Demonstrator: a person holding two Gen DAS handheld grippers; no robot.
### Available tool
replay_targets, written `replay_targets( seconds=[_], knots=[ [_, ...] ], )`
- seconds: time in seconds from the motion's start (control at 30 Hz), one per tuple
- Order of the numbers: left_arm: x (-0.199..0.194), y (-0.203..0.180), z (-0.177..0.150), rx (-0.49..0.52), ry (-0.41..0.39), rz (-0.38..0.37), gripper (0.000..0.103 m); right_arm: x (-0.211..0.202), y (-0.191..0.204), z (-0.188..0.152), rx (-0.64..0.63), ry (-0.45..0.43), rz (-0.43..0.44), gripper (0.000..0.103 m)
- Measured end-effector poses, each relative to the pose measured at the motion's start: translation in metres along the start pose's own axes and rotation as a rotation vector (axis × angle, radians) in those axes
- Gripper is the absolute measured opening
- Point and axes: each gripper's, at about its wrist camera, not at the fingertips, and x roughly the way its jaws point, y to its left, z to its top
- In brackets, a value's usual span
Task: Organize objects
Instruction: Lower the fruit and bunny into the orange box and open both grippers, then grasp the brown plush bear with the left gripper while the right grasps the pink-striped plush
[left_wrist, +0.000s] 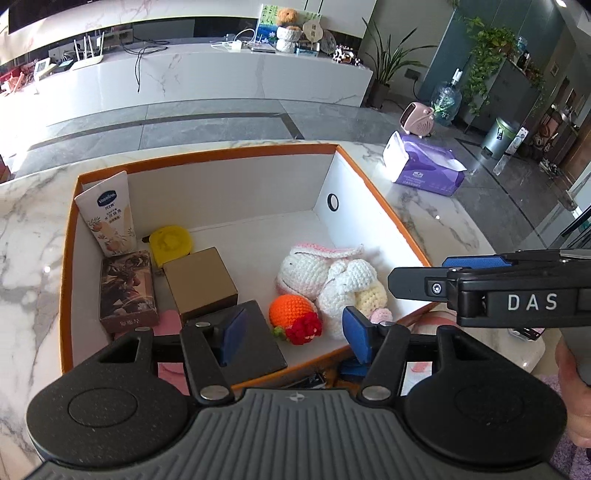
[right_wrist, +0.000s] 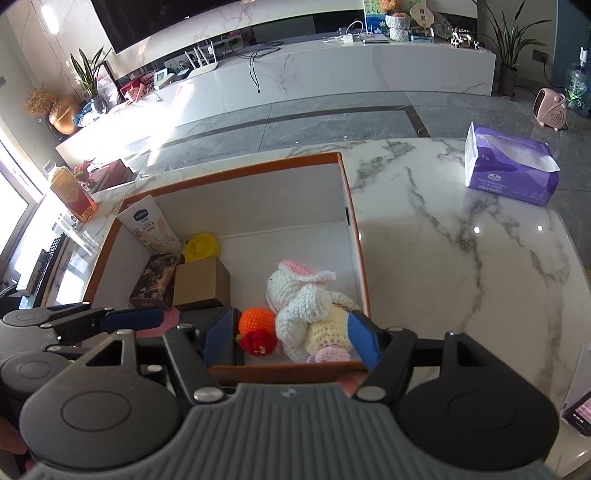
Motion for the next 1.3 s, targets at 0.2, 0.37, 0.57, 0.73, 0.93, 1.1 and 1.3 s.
replay_targets(
  seconds=[0.2, 0.37, 0.57, 0.73, 0.93, 1.1, 1.3],
  knots=[
    [-0.025, -0.012, -0.020, -0.006, -0.034, -0.039, 0.061, -0.026, -0.002, -0.020, -0.018, -0.058, -0.008, 0.072],
    [-0.032, -0.023, -0.040, 0.003, -0.032, -0.075, 0.061, -0.036, -0.004, -0.045, -0.040, -0.075, -0.006, 0.067],
    [-0.017, -0.041, -0.064, 0.047, 0.009, -0.075, 0.061, -0.043, -0.018, -0.080, -0.034, -0.101, -0.029, 0.066],
    [0.009, -0.052, -0.080, 0.083, 0.083, -0.056, 0.061, -0.032, -0.035, -0.105, -0.023, -0.086, -0.072, 0.067],
    [0.032, -0.054, -0.090, 0.083, 0.143, -0.020, 0.062, -0.015, -0.050, -0.117, 0.002, -0.069, -0.073, 0.071],
    [0.038, -0.054, -0.090, 0.090, 0.148, 0.004, 0.062, -0.003, -0.048, -0.120, -0.016, -0.059, -0.059, 0.072],
    [0.044, -0.055, -0.090, 0.105, 0.152, 0.029, 0.063, 0.010, -0.046, -0.119, -0.034, -0.053, -0.081, 0.072]
  ],
)
